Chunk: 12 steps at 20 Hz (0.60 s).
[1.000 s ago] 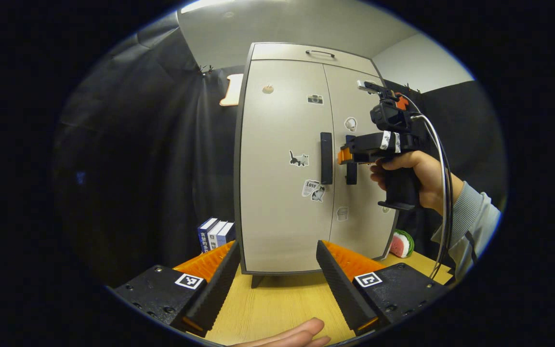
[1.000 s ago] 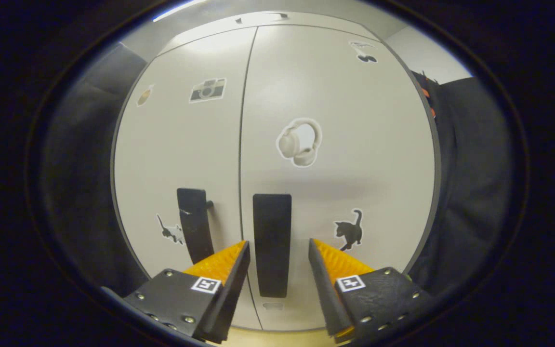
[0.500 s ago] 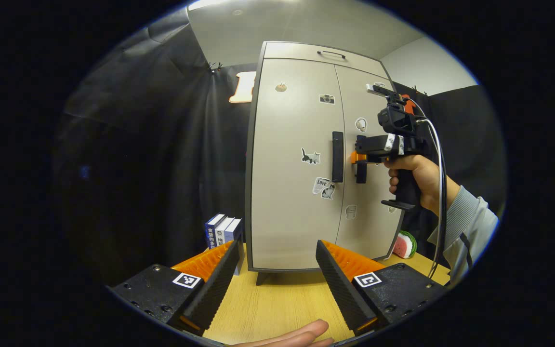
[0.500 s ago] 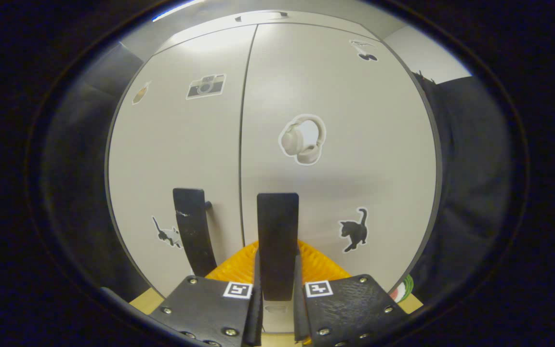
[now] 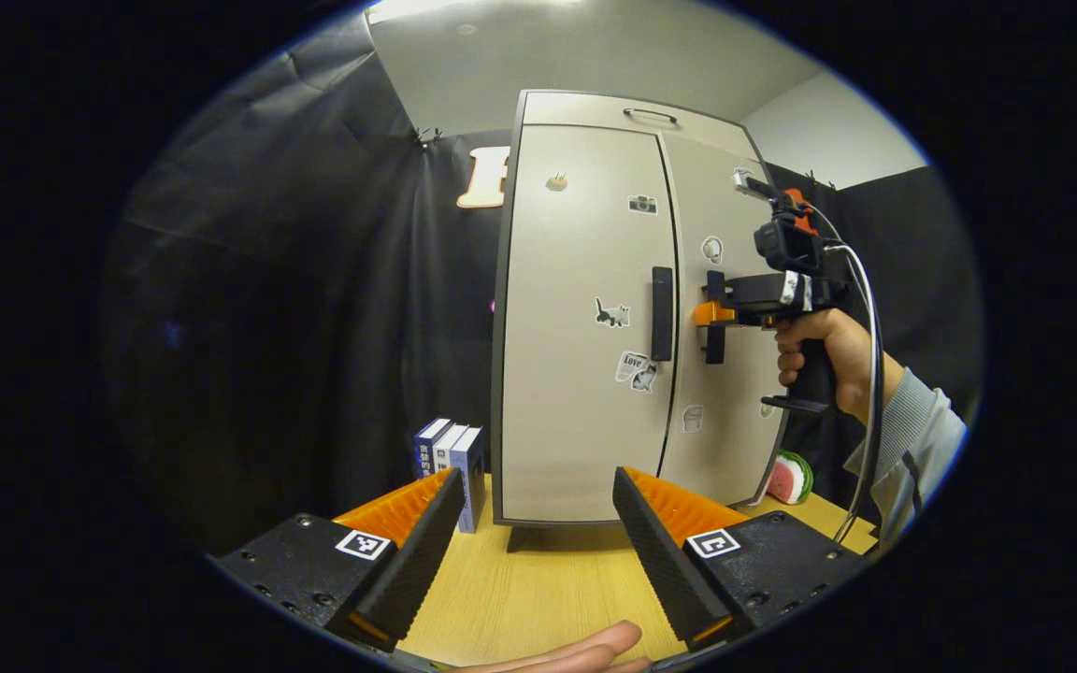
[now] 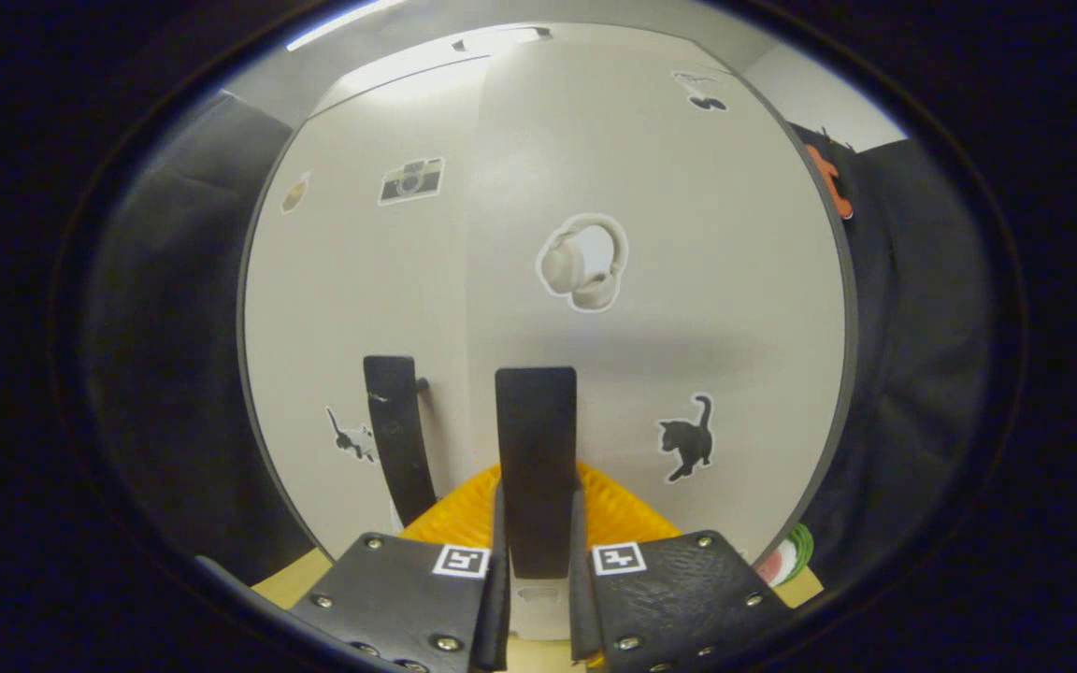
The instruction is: Open the right door of the double-door shoe cabinet with the right hand, and open the left door with the left hand.
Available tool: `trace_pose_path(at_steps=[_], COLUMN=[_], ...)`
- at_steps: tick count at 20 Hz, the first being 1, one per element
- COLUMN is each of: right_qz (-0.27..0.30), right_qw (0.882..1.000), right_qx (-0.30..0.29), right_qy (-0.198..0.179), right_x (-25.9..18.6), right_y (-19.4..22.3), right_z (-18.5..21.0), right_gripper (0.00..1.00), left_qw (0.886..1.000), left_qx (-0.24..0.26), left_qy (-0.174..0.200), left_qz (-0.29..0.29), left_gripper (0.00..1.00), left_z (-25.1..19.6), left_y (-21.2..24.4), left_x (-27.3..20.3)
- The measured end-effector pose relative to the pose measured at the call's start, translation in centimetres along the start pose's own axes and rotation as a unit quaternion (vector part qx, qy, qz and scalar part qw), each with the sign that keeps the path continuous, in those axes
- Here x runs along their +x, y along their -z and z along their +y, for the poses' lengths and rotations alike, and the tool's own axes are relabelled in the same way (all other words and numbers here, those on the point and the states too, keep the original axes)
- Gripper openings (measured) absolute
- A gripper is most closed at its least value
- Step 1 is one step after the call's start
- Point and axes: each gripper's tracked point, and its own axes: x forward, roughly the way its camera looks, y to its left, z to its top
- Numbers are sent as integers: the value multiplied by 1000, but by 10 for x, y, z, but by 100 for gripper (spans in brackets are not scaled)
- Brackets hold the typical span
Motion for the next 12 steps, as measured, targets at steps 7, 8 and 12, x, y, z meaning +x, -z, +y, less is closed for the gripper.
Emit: trace_pose_path(at_steps=[7, 8, 12], right_qz=[9, 12, 27], right_qw=[999, 999, 998], right_qx=[-3, -2, 4], right_qy=[-38, -43, -65], right_x=[-27, -30, -41], right_y=[3, 4, 8], right_z=[-4, -5, -9], right_gripper=[26, 26, 26], left_qw=[1000, 1000, 1000], left_qx=[11, 12, 21], left_qy=[5, 9, 8], left_qz=[-3, -3, -10], left_gripper=[99, 99, 99], left_z=[-19, -22, -28], left_y=[-6, -8, -16], left_x=[-11, -13, -18])
